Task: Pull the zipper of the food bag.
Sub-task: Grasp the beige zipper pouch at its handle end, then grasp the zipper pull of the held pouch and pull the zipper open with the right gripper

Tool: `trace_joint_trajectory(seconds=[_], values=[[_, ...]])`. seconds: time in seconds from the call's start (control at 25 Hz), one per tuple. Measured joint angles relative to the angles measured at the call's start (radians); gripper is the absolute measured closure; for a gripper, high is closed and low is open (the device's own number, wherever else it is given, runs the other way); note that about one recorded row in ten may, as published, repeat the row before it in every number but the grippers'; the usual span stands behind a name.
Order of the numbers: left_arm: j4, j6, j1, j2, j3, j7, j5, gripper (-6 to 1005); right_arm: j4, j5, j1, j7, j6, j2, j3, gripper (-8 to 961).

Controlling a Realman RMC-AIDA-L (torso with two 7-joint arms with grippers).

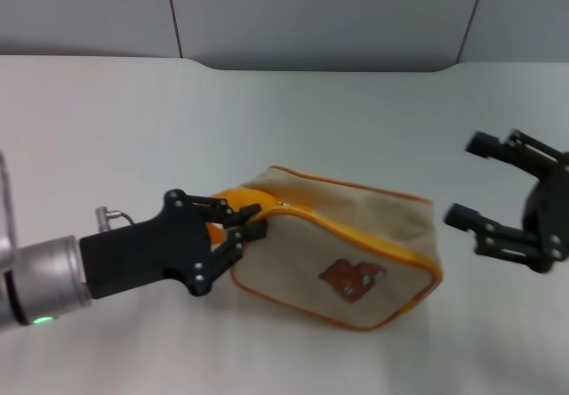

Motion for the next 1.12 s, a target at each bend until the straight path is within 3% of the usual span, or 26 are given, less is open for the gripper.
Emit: trace_joint_trajectory(seconds=[0.04, 0.2, 0.92, 1.12], values=[[0.01, 0.047, 0.001, 0.017, 0.0, -0.001, 0.0, 887, 0.0, 0.005, 0.022, -0.057, 0.014, 0.018, 0.0, 137], [0.028, 0.094, -0.006, 0.03, 0.001, -0.002, 0.0, 888, 0.023, 0.006, 0.055, -0.146, 0.041, 0.025, -0.002, 138], [0.095, 0.107, -0.056, 0.014, 0.014, 0.008, 0.0, 893, 0.234, 0.003, 0.182, -0.65, 0.251, 0.031, -0.007, 202], [0.106, 0.107, -0.056, 0.012, 0.013, 0.009, -0.001, 894, 0.271, -0.001, 0.205, -0.731, 0.278, 0.032, -0.025, 289]])
